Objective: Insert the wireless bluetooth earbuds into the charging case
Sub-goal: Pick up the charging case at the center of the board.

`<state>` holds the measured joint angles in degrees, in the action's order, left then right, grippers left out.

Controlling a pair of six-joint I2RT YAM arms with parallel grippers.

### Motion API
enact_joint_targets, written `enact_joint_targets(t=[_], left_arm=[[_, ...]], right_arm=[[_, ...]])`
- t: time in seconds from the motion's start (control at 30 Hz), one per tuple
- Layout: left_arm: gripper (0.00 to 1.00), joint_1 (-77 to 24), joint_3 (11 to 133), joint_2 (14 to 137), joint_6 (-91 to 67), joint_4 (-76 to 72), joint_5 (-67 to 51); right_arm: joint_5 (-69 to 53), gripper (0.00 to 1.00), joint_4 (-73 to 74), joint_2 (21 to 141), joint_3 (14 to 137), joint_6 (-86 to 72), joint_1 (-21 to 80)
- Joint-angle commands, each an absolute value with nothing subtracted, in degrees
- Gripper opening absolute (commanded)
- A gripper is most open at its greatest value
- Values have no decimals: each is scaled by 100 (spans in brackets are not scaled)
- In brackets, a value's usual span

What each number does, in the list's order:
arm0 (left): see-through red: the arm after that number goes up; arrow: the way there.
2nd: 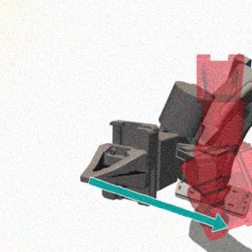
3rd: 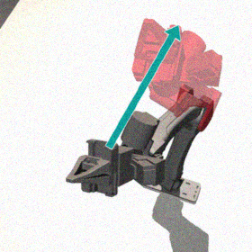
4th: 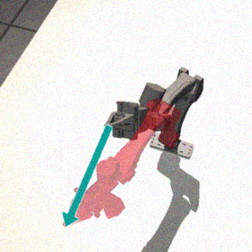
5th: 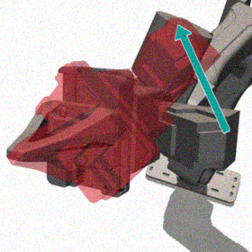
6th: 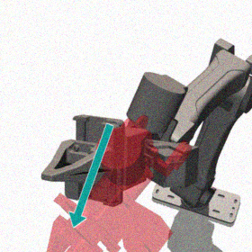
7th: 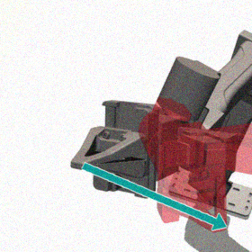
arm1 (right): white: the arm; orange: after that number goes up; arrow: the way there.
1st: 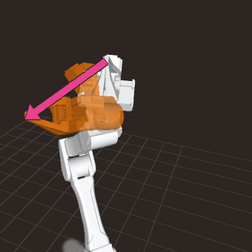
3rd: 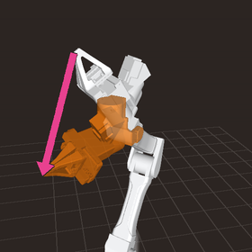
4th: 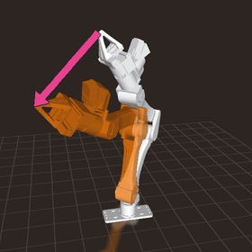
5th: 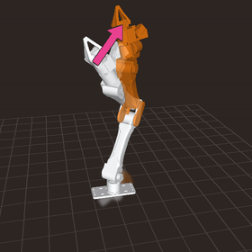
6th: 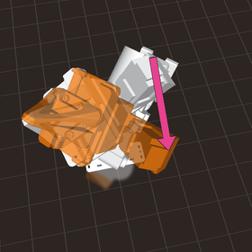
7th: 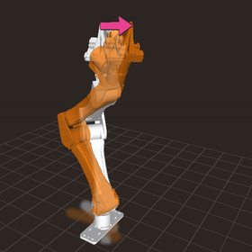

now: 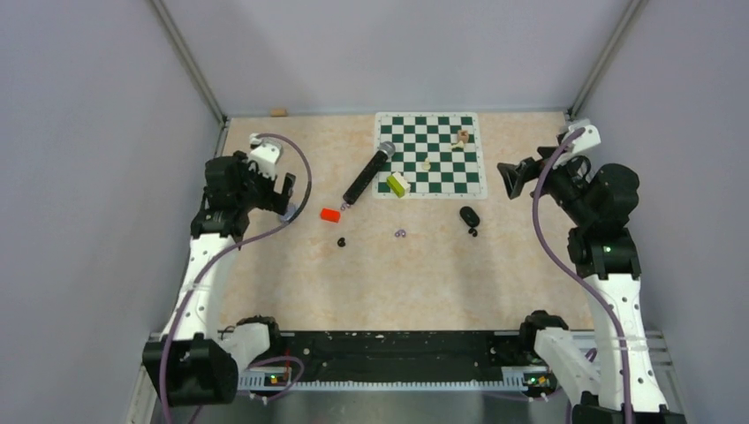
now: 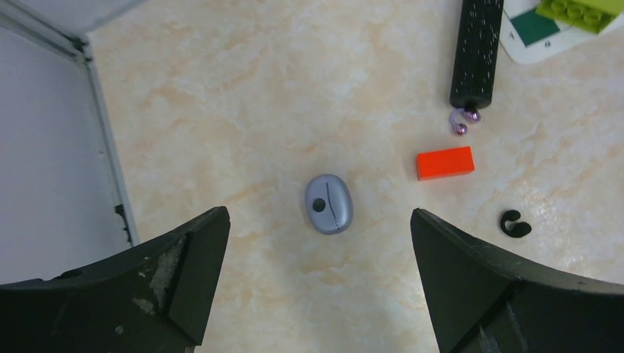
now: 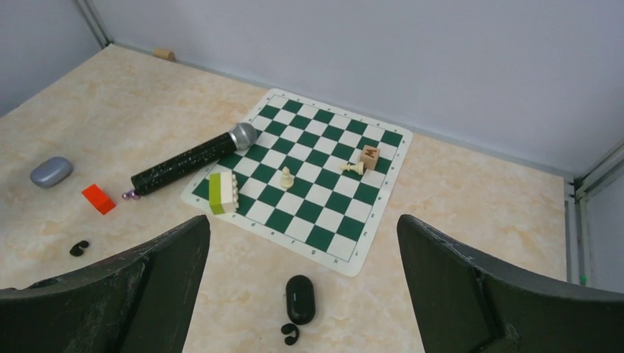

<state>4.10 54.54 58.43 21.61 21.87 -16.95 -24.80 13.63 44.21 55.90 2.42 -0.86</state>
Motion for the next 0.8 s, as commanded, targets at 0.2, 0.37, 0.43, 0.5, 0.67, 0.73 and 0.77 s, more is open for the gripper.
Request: enact_joint_targets(t=[0.2, 0.37, 0.43, 0.5, 0.67, 0.73, 0.77], left_arm=[[99, -657, 5245, 7379, 2171, 1647, -506], [99, -636, 5600, 8131, 1751, 1935, 709], [99, -574, 5776, 8427, 1595, 2063, 927], [99, -486, 5854, 8672, 1486, 2104, 914], [99, -322, 6018, 9021, 1315, 2185, 804], [99, -227, 6102, 9136, 1252, 2265, 523], [98, -182, 6151, 9179, 1220, 2312, 399]], right_arm=[[-2984, 94, 960, 4746, 5282, 308, -34], [-3075, 93, 902, 4770, 5201, 299, -35], [-3069, 93, 881, 4785, 5195, 299, -35], [-3068, 92, 867, 4786, 5179, 299, -33], [-3078, 92, 857, 4741, 5159, 291, -35], [-3081, 91, 857, 4729, 5153, 290, -33], [-3077, 91, 856, 4723, 5151, 291, -35]])
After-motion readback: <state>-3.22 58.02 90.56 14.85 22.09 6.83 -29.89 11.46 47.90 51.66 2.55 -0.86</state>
